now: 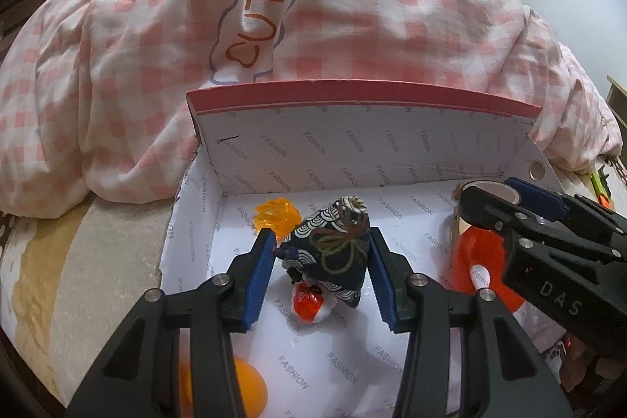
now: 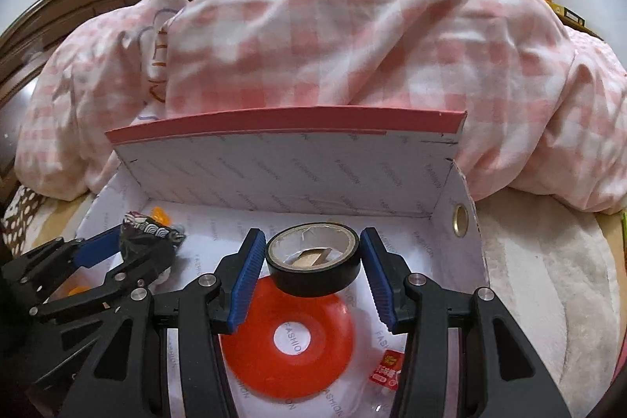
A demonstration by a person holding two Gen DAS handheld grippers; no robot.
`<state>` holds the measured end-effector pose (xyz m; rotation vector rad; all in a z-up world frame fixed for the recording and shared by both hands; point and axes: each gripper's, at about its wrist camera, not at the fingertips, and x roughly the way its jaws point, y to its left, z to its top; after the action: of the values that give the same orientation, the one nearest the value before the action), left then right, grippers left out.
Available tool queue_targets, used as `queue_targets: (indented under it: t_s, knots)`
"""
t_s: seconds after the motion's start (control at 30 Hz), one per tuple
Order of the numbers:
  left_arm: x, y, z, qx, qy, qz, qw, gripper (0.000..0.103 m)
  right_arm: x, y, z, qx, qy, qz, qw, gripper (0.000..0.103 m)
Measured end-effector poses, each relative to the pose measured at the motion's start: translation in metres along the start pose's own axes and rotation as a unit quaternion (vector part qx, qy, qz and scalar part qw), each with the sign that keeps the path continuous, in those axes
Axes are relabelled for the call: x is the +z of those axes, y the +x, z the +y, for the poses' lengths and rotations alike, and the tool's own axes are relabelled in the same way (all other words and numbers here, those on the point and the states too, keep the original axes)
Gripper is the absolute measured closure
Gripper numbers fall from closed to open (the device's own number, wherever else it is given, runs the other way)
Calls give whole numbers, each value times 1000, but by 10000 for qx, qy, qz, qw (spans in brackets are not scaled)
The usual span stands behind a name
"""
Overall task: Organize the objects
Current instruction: 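Carry the pouch and tape roll into the shoebox with both tools, then set the tape roll on the red cup and open the right tool while the left tool releases the pouch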
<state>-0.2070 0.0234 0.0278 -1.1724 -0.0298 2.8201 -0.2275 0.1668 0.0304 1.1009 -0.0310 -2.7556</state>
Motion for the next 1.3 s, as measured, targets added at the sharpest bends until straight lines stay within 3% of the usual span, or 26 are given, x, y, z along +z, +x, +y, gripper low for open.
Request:
queue_targets:
  t_s: [0.17, 0.3, 0.6, 0.77, 1.3]
  knots:
    - [0, 4, -2, -12, -21, 98, 9999, 55, 0, 2, -2, 38, 62, 111, 9999, 52]
    - [-6, 18, -2, -10, -104, 466, 9989, 55, -2, 0, -2, 95, 0, 137, 9999, 50]
    - [-10, 6, -12, -125, -44, 225, 9997, 51, -3, -14, 2, 163, 1, -128, 9998, 34]
    - [-13, -8, -24, -115, 136, 46, 9998, 38, -2, -25, 2, 162, 36, -260, 9995, 29]
    - [-27, -37, -44, -56, 240, -84, 9997, 38, -13, -60, 7, 337, 147, -475, 9982, 28]
